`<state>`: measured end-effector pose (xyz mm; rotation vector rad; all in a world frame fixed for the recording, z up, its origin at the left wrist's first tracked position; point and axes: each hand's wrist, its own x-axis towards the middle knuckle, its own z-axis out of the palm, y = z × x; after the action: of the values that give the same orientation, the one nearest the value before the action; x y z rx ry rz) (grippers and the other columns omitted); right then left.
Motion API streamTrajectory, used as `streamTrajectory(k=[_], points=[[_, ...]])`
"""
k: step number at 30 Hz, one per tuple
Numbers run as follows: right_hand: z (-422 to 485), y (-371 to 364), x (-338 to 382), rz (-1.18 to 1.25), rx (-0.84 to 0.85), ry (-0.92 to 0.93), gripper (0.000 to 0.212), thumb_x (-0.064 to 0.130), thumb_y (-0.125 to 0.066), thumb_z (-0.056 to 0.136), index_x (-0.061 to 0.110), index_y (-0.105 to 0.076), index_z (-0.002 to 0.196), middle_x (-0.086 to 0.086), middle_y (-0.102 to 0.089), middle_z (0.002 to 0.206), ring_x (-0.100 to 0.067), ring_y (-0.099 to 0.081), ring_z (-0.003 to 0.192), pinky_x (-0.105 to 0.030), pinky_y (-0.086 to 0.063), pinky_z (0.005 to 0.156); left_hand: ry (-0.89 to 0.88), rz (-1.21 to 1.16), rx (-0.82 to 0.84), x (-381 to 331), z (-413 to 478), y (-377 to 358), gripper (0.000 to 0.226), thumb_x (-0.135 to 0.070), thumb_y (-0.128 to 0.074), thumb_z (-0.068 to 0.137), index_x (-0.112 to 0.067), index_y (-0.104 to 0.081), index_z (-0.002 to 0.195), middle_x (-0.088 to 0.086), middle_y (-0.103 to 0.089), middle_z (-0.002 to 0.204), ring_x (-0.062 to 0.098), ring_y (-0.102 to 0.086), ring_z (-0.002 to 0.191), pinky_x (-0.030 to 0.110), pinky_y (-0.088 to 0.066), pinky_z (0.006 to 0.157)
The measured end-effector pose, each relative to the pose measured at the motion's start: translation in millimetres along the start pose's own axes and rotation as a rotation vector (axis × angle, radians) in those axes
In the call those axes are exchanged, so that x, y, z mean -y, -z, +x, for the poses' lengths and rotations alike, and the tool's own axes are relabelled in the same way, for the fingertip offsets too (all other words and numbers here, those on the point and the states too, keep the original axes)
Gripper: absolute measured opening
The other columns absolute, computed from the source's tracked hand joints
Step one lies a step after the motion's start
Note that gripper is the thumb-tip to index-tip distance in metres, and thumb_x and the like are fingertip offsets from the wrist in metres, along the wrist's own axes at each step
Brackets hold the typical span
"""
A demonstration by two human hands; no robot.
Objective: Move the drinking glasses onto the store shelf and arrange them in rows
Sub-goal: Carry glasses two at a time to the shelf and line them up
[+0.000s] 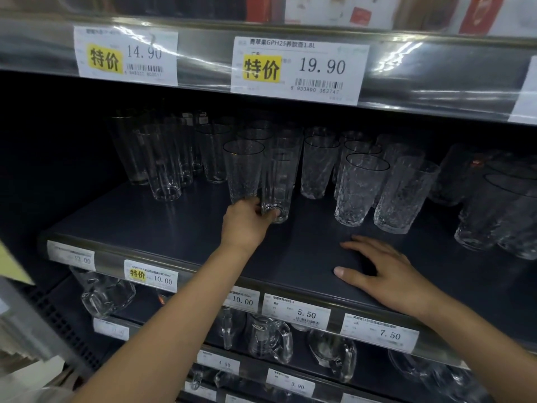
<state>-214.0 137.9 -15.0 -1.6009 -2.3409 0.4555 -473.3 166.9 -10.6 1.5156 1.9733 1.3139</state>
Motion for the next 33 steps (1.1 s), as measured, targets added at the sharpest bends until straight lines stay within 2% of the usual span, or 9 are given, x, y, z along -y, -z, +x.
streamTrajectory(k=[3, 6, 9, 14, 17, 19, 24, 29, 33], points=[[-0.7, 1.7, -0.3, 0.026, -0.001, -0.014, 0.064, 0.068, -0.055, 0.079, 0.044, -0.046, 0.138, 0.015, -0.032, 0.154, -0.008, -0.024, 0.144, -0.030, -0.012, 0.119, 0.051, -0.063, 0.037, -0.2, 1.0, 7.4, 0.029, -0.033, -0.078, 0.082, -0.006, -0.071, 0.087, 0.011, -0.072, 0.092, 0.016, -0.065, 0.081, 0.011, -0.043, 0.061], [-2.0, 4.0, 0.2, 0.095, -0.006, -0.035, 0.055, 0.059, -0.063, 0.082, 0.041, -0.053, 0.133, 0.015, -0.040, 0.149, -0.005, -0.031, 0.138, -0.029, -0.021, 0.117, 0.061, -0.046, 0.110, 0.0, -2.5, 16.6, 0.027, -0.034, -0.074, 0.085, -0.012, -0.077, 0.101, 0.003, -0.073, 0.105, 0.018, -0.065, 0.100, 0.021, -0.048, 0.084], [-4.4, 12.2, 7.4, 0.341, -0.041, -0.143, 0.046, 0.044, -0.069, 0.086, 0.034, -0.057, 0.130, 0.017, -0.055, 0.131, 0.001, -0.047, 0.121, -0.011, -0.033, 0.097, 0.061, -0.084, 0.205, -2.0, -9.9, 24.9, 0.015, -0.030, -0.069, 0.089, -0.021, -0.077, 0.098, -0.004, -0.070, 0.098, 0.012, -0.061, 0.096, 0.020, -0.043, 0.083], [-32.4, 28.1, 17.4, 0.672, -0.241, -0.289, 0.028, 0.032, -0.071, 0.087, 0.028, -0.066, 0.114, 0.013, -0.071, 0.100, 0.009, -0.064, 0.093, -0.003, -0.044, 0.076, 0.016, -0.281, 0.380, -17.1, -25.9, 27.3, 0.012, -0.018, -0.068, 0.090, -0.027, -0.074, 0.085, -0.012, -0.072, 0.093, 0.010, -0.067, 0.095, 0.034, -0.052, 0.097], [-69.2, 32.2, 19.1, 0.738, -0.391, -0.338, 0.023, 0.027, -0.070, 0.088, 0.026, -0.069, 0.111, 0.009, -0.074, 0.098, 0.004, -0.066, 0.095, -0.005, -0.047, 0.076, 0.000, -0.419, 0.483, -34.1, -39.6, 19.3, 0.020, -0.007, -0.064, 0.091, -0.022, -0.074, 0.083, -0.005, -0.074, 0.090, 0.015, -0.070, 0.093, 0.038, -0.056, 0.092], [-96.3, 36.0, 17.3, 0.770, -0.501, -0.389, 0.019, 0.026, -0.070, 0.089, 0.027, -0.070, 0.108, 0.011, -0.075, 0.099, 0.003, -0.067, 0.097, -0.007, -0.048, 0.075, -0.014, -0.478, 0.557, -46.9, -49.8, 8.9, 0.020, -0.005, -0.062, 0.092, -0.019, -0.075, 0.085, -0.002, -0.075, 0.090, 0.015, -0.071, 0.091, 0.034, -0.058, 0.087], [-159.7, 49.1, -1.4, 0.782, -0.721, -0.527, 0.017, 0.030, -0.069, 0.089, 0.029, -0.072, 0.105, 0.007, -0.076, 0.102, -0.006, -0.069, 0.100, -0.028, -0.050, 0.090, -0.072, -0.570, 0.742, -86.8, -82.5, -27.7, 0.010, -0.007, -0.065, 0.091, -0.013, -0.073, 0.091, 0.007, -0.074, 0.094, 0.017, -0.072, 0.090, 0.022, -0.058, 0.073], [-199.8, 69.0, -37.0, 0.806, -0.806, -0.593, 0.021, 0.036, -0.068, 0.089, 0.028, -0.071, 0.108, 0.004, -0.075, 0.106, -0.010, -0.068, 0.104, -0.035, -0.051, 0.094, -0.071, -0.605, 0.849, -129.7, -110.8, -68.4, 0.011, -0.009, -0.066, 0.092, -0.017, -0.068, 0.099, 0.008, -0.071, 0.101, 0.018, -0.069, 0.097, 0.027, -0.058, 0.079], [-200.7, 87.6, -76.2, 0.898, -0.874, -0.572, 0.022, 0.034, -0.069, 0.088, 0.027, -0.070, 0.109, 0.005, -0.073, 0.111, -0.008, -0.067, 0.106, -0.028, -0.052, 0.091, 0.051, -0.663, 0.767, -158.3, -120.4, -109.6, 0.012, -0.011, -0.068, 0.091, -0.017, -0.065, 0.100, 0.012, -0.068, 0.109, 0.018, -0.067, 0.098, 0.035, -0.057, 0.087]])
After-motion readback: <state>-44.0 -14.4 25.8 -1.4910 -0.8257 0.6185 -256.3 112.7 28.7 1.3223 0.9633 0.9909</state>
